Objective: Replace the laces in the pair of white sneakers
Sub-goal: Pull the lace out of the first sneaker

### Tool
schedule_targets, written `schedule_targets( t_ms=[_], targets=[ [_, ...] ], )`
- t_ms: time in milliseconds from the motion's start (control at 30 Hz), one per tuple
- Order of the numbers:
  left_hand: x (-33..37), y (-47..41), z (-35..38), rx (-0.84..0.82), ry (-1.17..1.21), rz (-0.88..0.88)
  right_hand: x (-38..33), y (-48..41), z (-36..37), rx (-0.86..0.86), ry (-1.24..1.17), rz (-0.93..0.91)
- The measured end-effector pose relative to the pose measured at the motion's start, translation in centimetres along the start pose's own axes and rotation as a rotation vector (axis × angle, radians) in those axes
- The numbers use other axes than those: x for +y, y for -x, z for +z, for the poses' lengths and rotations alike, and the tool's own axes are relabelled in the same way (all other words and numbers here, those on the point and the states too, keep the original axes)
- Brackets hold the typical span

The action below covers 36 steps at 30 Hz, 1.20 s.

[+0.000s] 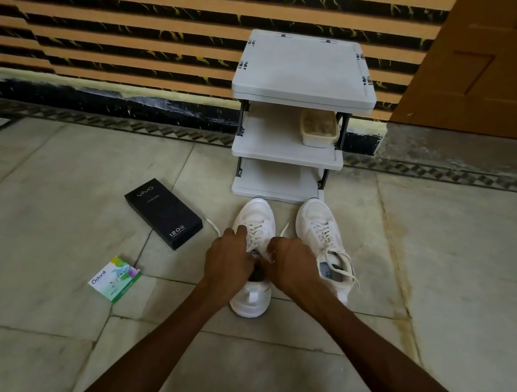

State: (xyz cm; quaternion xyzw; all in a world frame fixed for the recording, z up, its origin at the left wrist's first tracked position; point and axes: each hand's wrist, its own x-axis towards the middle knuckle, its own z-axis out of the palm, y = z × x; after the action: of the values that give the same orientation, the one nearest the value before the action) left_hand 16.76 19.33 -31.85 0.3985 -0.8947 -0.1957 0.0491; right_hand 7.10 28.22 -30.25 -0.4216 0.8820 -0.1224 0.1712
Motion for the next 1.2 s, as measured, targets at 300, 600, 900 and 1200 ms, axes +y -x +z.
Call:
schedule_targets(
  t_ms=[300, 600, 900, 1200],
  targets=[
    [-2.3, -0.4, 0.6, 0.048, 0.367, 0.017, 0.5, 0.1, 2.4, 0.076, -0.094, 0.045],
    [-4.5, -1.0, 0.6, 0.027, 0.649, -0.096, 0.9, -0.3, 1.9, 0.147, -0.237, 0.15],
    [-3.8, 0.6, 1.3, 0.128, 0.601, -0.16, -1.3, -0.9, 1.2, 0.191, 0.265, -0.38],
    [-4.0, 0.2, 0.6, 0.084, 0.626, -0.128, -1.1, -1.5, 1.5, 0.237, 0.323, -0.46]
  ],
)
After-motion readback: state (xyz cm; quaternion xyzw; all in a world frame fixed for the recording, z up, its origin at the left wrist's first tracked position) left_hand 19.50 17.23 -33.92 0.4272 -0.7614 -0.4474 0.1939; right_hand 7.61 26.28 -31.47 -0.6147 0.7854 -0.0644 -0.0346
